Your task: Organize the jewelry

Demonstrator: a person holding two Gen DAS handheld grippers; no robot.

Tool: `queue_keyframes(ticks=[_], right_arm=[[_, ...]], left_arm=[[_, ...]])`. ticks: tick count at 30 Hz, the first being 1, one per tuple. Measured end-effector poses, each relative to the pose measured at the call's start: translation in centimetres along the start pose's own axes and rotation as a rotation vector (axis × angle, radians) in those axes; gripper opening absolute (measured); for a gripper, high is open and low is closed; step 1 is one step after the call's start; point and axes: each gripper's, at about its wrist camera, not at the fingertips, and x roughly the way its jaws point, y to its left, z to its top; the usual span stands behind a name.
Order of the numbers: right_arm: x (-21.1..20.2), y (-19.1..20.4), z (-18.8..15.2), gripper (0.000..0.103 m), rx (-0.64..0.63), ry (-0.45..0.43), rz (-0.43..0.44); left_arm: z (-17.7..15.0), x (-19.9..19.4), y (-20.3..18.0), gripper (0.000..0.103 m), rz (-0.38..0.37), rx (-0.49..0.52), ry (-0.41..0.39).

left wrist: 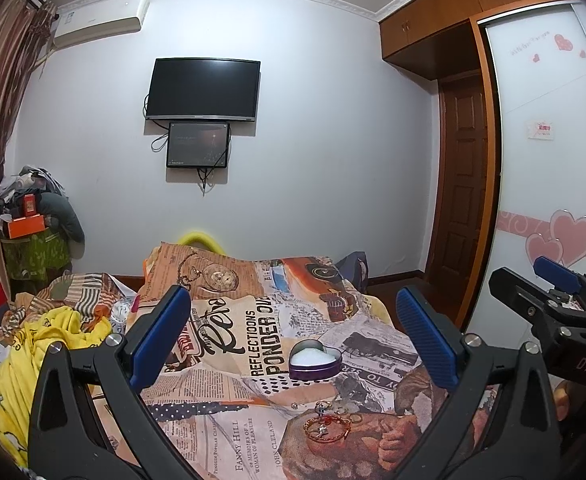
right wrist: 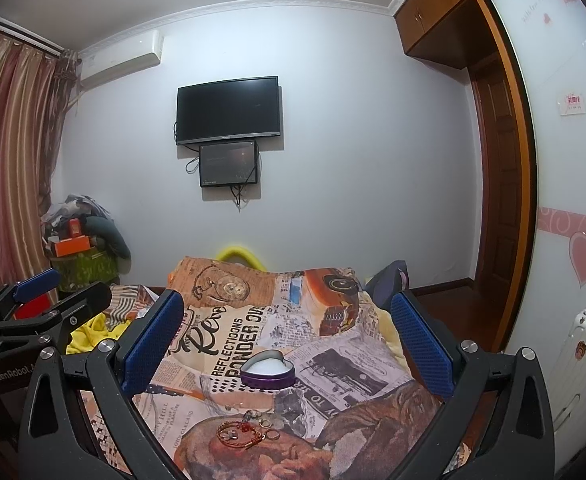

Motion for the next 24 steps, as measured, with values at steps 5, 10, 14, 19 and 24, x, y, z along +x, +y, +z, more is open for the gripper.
queue_keyframes(ticks=[5, 10, 14, 19, 24], right_arm=[[0.01, -0.03, 0.04, 0.103, 0.0, 0.001, 0.001], [0.02, -0.04, 0.07, 0.103, 0.001, 0.002, 0.001], [-0.05, -0.09, -0.04, 0.103, -0.001, 0.002, 0.001], [-0.01, -0.08, 0.04, 0.103, 0.001, 0.004, -0.001], [-0.04, -0.06, -0.02, 0.103, 0.0, 0.005, -0.001]], left_arm=[[0.08, 0.08, 0.12, 0.103, 0.002, -0.007, 0.002], [0.06, 0.21, 0.21, 0.103, 0.001, -0.01, 0.005], [0.03, 0.21, 0.22, 0.103, 0.002, -0.009, 0.004], [0.0, 0.26, 0.21, 0.103, 0.002, -0.01, 0.006], [-0.08, 0.34, 0.27, 0.103, 0.005, -0.013, 0.009]])
